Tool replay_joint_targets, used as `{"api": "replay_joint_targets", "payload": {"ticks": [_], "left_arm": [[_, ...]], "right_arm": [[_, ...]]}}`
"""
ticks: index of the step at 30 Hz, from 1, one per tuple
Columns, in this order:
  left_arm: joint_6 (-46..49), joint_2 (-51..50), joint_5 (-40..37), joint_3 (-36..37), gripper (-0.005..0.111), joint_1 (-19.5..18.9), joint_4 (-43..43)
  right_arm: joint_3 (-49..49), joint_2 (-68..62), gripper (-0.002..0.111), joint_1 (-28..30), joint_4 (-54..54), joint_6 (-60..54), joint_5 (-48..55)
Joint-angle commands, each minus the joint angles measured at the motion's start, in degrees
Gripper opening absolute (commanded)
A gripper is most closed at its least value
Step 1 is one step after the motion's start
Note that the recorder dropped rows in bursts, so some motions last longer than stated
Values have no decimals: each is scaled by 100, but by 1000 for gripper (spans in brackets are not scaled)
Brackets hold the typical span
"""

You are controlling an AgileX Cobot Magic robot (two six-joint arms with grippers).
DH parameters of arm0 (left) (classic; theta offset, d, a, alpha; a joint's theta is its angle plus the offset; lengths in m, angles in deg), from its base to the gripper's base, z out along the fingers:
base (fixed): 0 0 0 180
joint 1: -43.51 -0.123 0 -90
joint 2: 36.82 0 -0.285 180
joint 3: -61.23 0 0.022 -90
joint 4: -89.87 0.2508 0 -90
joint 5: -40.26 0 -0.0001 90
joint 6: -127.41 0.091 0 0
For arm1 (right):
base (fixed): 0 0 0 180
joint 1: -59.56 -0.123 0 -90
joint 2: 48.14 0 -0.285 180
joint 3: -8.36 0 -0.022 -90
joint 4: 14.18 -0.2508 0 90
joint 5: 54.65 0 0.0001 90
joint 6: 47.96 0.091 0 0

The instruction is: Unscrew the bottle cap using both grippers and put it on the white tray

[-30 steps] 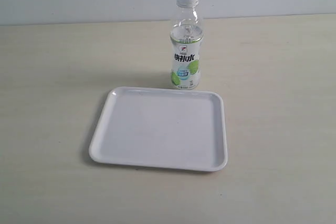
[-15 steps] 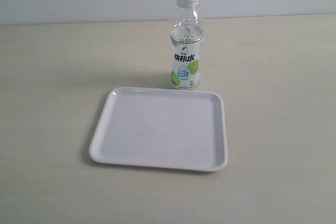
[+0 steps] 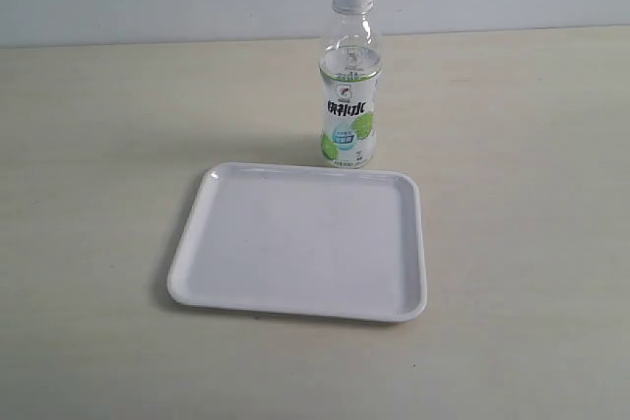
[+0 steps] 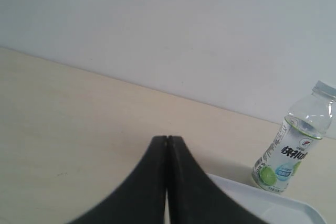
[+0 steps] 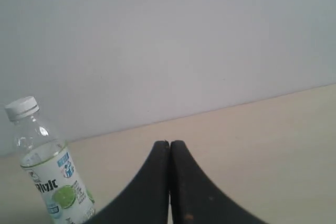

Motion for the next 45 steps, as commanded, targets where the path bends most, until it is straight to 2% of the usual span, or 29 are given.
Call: {"api": "replay_joint_targets", "payload": {"ticks": [1, 5, 8, 13, 15, 16, 17, 18, 19, 20, 21, 24, 26, 28, 30, 33, 34, 35, 37, 39, 41, 45], "left_arm": [[9, 34, 35, -1, 1, -10, -44], [37, 34, -12, -1, 1, -10, -32], [37, 34, -12, -1, 1, -10, -32], [37, 34, -10, -1, 1, -10, -8], [47, 34, -10, -1, 1, -10, -9], [47, 34, -10, -1, 1, -10, -9], [47, 34, -10, -1, 1, -10, -9], [47, 34, -10, -1, 1, -10, -9], [36, 34, -12, -1, 1, -10, -9], [26, 34, -12, -1, 1, -10, -25], [0, 34, -12, -1, 1, -10, -35], [0, 34, 1, -1, 1, -10, -80], [14, 34, -11, -1, 1, -10, -80], [23, 34, -59, -1, 1, -10, -70], [23, 34, -68, -1, 1, -10, -57], [23, 34, -68, -1, 1, -10, -57], [23, 34, -68, -1, 1, -10, -57], [23, 34, -68, -1, 1, -10, -57], [23, 34, -68, -1, 1, -10, -57], [23, 34, -68, -1, 1, -10, -57], [23, 34, -68, -1, 1, -10, -57], [23, 34, -68, -1, 1, -10, -57]], "right_arm": [[-1313, -1760, 0, 19, 703, 363, 209], [-2788, -3190, 0, 19, 1209, 134, 2336], [-3700, -4261, 0, 19, 868, -1124, 3728], [-4822, -5921, 0, 19, -222, -3976, 5668], [-4713, -6343, 0, 19, -894, -4670, 5321], [-4425, -6338, 0, 19, -1692, -4965, 4215], [-4229, -6303, 0, 19, -2265, -5255, 3568], [-3815, -6309, 0, 19, -3594, -6318, 2461], [-3602, -6309, 0, -21, -4441, -7038, 1974], [-3275, -6367, 0, -84, -5745, -8439, 1406], [-3152, -6481, 0, -179, -6292, -9406, 1338], [-3265, -6611, 0, -727, -6592, -9841, 1489], [-3267, -6566, 0, -1059, -6699, -9588, 837], [-3212, -6570, 0, -1224, -6600, -8644, 214], [-3079, -6562, 0, -1374, -6168, -7599, -442], [-2667, -6557, 0, -1448, -5648, -5178, -1760], [-2509, -6557, 0, -1448, -5229, -4444, -2208], [-2264, -6569, 0, -1448, -4325, -3489, -2988], [-2009, -6607, 0, -1370, -3053, -3007, -4088], [-2052, -6645, 0, -1218, -1727, -2937, -4152], [-2149, -6645, 0, -1109, -868, -2744, -3482], [-2164, -6645, 0, -1099, -614, -3056, -2646]]}}
